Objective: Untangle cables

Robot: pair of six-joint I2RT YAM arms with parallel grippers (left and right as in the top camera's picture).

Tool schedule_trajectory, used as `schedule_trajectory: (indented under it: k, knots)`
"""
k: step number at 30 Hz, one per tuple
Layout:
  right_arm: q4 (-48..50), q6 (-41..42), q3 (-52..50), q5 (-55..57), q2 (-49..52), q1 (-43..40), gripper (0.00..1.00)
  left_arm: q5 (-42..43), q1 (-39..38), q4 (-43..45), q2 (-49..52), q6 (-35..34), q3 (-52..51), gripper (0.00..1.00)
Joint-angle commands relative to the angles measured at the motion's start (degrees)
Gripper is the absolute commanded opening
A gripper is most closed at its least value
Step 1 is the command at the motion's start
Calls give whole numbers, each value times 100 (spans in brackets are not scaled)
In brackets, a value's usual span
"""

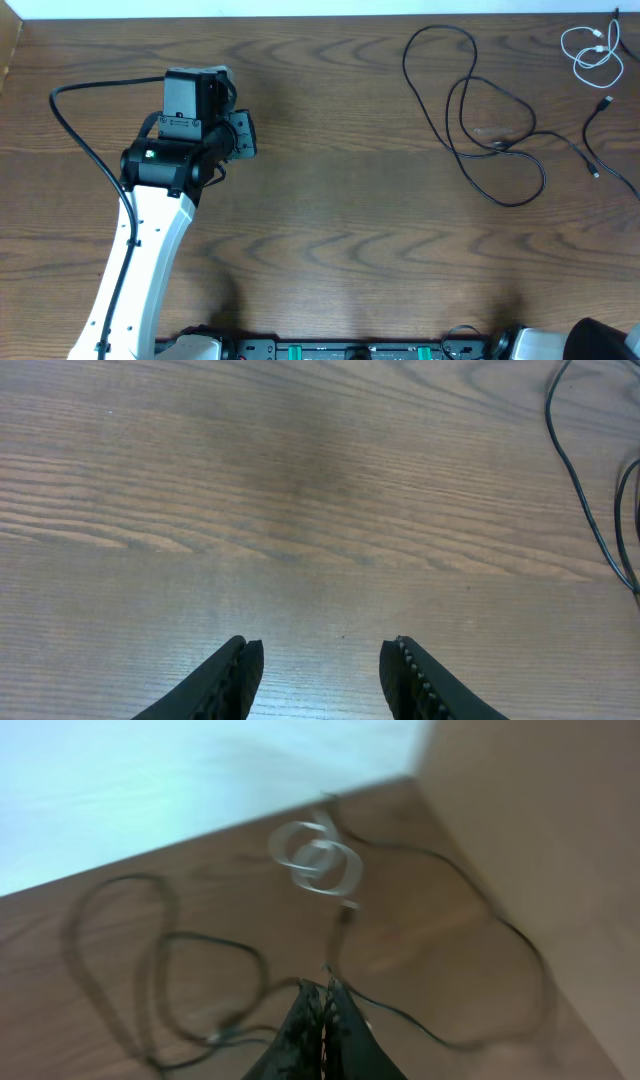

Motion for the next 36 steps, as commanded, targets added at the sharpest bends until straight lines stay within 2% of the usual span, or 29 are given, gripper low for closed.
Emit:
schedule_trajectory:
  k: [1, 5, 7, 11, 14, 19, 26, 31, 36]
  knots:
    - [-181, 459, 22, 426, 258, -551, 1, -72, 2, -11, 9, 35, 98, 44]
    - [-323, 42, 22, -765, 752, -570, 1, -72, 2, 9, 9, 35, 98, 44]
    - [-450, -39, 22, -890, 986, -437, 3, -72, 2, 15, 9, 33, 98, 44]
    - [-796, -39, 22, -890, 1421, -96, 20, -72, 2, 15, 9, 35, 98, 44]
    - [-1084, -85, 22, -872, 1853, 232, 40, -72, 2, 48, 9, 33, 98, 44]
    - [-1307, -603, 20, -872, 2586, 638, 59, -70, 2, 44, 9, 31, 98, 44]
    - [-1532, -1137, 20, -872, 3626, 1032, 65, -70, 2, 44, 9, 33, 98, 44]
    - [-1674, -1132, 15, -872, 4168, 1257, 68, -72, 2, 46, 9, 35, 98, 44]
    - [-1661, -931, 13, -874, 4280, 1327, 70, -72, 2, 50, 9, 35, 98, 44]
